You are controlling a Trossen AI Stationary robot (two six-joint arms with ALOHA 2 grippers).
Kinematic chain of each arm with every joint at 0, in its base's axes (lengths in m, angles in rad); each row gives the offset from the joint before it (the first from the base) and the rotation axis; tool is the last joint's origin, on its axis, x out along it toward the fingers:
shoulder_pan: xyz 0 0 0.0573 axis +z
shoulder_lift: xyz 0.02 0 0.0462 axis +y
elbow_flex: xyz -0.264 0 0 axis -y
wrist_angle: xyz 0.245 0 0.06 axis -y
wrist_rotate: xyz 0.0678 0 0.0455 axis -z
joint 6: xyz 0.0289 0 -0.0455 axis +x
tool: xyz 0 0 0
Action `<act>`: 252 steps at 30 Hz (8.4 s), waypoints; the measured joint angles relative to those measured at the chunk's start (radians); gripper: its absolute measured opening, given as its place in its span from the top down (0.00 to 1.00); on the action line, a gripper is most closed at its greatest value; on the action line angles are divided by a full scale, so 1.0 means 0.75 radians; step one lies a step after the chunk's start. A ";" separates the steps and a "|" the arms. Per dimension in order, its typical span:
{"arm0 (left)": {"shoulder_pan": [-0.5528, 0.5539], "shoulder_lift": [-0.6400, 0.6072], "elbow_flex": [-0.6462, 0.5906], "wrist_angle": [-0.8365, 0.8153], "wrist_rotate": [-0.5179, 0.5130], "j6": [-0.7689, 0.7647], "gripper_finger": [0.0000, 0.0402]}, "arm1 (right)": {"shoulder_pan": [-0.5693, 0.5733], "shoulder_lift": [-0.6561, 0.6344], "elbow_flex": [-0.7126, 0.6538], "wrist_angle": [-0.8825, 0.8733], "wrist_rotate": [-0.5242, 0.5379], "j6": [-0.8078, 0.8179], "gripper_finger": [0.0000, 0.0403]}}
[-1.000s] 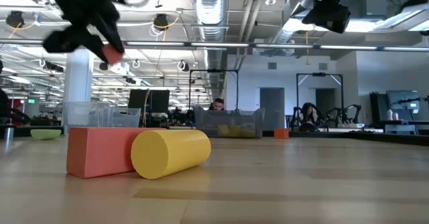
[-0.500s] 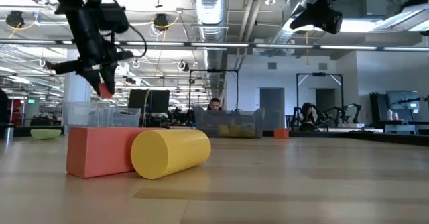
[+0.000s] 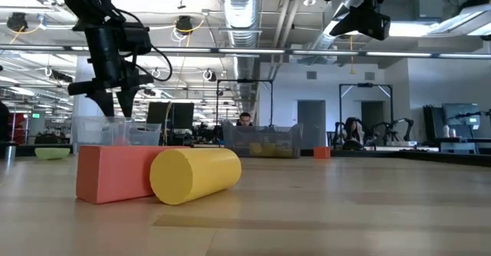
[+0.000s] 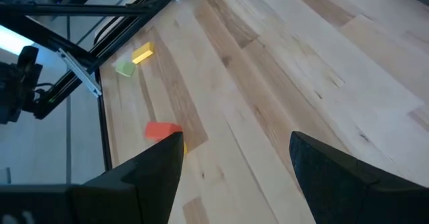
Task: Sort & place blocks by color
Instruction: Put the pink block into the transparent bin, then put the green block into the white bin, then put the yellow block into the black bin
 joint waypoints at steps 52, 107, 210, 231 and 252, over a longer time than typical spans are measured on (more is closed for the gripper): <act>-1.939 0.026 -0.045 0.024 0.565 -1.689 0.41 | 0.085 0.000 0.001 -0.008 -0.005 -0.134 0.27; -2.298 0.443 -0.026 0.397 0.580 -1.737 0.75 | 0.087 0.000 0.001 -0.104 -0.012 -0.064 0.27; -1.466 2.222 2.124 1.685 0.195 0.293 0.50 | 0.163 -0.519 0.163 -0.490 0.279 0.143 0.27; -1.379 1.829 2.122 0.488 0.374 0.488 0.38 | 0.163 -0.519 0.163 -0.488 0.274 0.103 0.27; -1.349 1.286 1.964 -0.806 -0.138 0.593 0.38 | 0.163 -0.456 0.163 -0.484 0.418 0.069 0.27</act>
